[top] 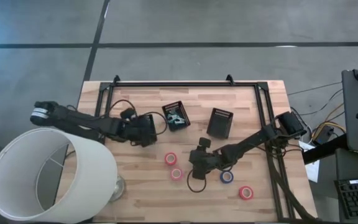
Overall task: Pick and place Stapler, Stapler remover, tape
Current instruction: Put the green stapler into the left black bin, then put the left red tape into the right black bin
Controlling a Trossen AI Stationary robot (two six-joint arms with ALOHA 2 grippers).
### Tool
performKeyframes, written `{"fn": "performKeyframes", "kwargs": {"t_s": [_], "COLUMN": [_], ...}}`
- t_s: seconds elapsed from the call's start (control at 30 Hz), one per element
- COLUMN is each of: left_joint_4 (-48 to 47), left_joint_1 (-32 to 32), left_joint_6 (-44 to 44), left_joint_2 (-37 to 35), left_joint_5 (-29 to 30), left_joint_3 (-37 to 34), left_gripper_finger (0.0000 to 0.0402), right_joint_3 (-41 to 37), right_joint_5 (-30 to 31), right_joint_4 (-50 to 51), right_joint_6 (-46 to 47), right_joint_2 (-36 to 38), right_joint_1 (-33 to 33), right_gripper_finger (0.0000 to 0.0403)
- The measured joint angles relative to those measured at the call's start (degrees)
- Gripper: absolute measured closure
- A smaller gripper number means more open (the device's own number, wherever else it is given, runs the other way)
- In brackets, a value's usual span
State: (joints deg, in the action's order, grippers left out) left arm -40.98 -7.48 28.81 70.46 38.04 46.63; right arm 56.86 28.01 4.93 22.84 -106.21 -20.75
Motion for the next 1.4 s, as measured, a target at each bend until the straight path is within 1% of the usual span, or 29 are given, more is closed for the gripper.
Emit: {"fn": "performKeyframes", "kwargs": {"t_s": [0.1,0.2,0.3,0.4,0.53,0.63,0.7,0.8,0.9,1.0,1.1,1.2,1.27,1.33,1.4], "left_joint_4": [2.4,7.95,10.37,10.51,10.64,11.62,13.77,19.12,24.13,28.29,30.56,30.7,30.72,31.0,30.98], "left_joint_1": [0.64,1.12,1.81,2.42,2.55,2.55,2.55,2.55,2.53,2.54,2.53,2.53,2.53,2.53,2.53], "left_joint_6": [1.11,0.16,0.22,1.03,0.85,0.84,0.03,-3.67,-7.79,-10.53,-11.67,-11.7,-11.7,-11.7,-11.7], "left_joint_2": [-0.35,0.01,0.41,0.43,0.43,0.43,0.43,0.43,0.43,0.11,-0.2,-0.24,-0.24,-0.24,-0.22], "left_joint_5": [-3.1,-6.0,-6.13,-6.09,-6.05,-6.06,-6.05,-6.05,-6.05,-6.06,-6.06,-6.07,-6.07,-6.09,-6.08], "left_joint_3": [-3.07,-6.87,-9.88,-11.43,-11.95,-11.93,-11.85,-11.84,-11.61,-11.5,-11.47,-11.47,-11.47,-11.47,-11.47], "left_gripper_finger": [0.0327,0.0317,0.0294,0.0265,0.0231,0.0219,0.0217,0.0219,0.0222,0.0223,0.0223,0.0225,0.0227,0.0227,0.0227], "right_joint_3": [0.0,0.0,-0.02,-0.04,-0.04,-0.04,-0.07,-0.09,0.15,1.06,1.81,3.28,4.76,7.1,10.14], "right_joint_5": [0.0,0.0,-0.02,0.0,0.0,0.0,0.01,-0.22,-4.22,-7.13,-7.23,-7.91,-10.38,-14.39,-16.91], "right_joint_4": [-1.11,-2.42,-3.33,-4.42,-6.53,-9.03,-11.81,-18.89,-24.43,-25.21,-25.19,-24.96,-25.19,-24.7,-21.17], "right_joint_6": [1.66,2.96,2.69,2.56,2.22,2.07,1.09,-3.59,-7.97,-8.75,-8.03,-7.84,-7.8,-6.47,-6.36], "right_joint_2": [-0.02,-0.02,-0.02,-0.02,-0.02,-0.04,-0.1,-0.96,-1.91,-1.92,-1.9,-2.55,-3.81,-6.33,-8.97], "right_joint_1": [0.0,0.02,0.02,0.02,0.04,0.04,0.16,0.35,0.73,1.37,2.51,3.54,3.92,4.15,4.17], "right_gripper_finger": [0.0218,0.0219,0.0224,0.0229,0.0234,0.0237,0.0239,0.0241,0.0244,0.0245,0.0245,0.0245,0.0245,0.0245,0.0245]}}
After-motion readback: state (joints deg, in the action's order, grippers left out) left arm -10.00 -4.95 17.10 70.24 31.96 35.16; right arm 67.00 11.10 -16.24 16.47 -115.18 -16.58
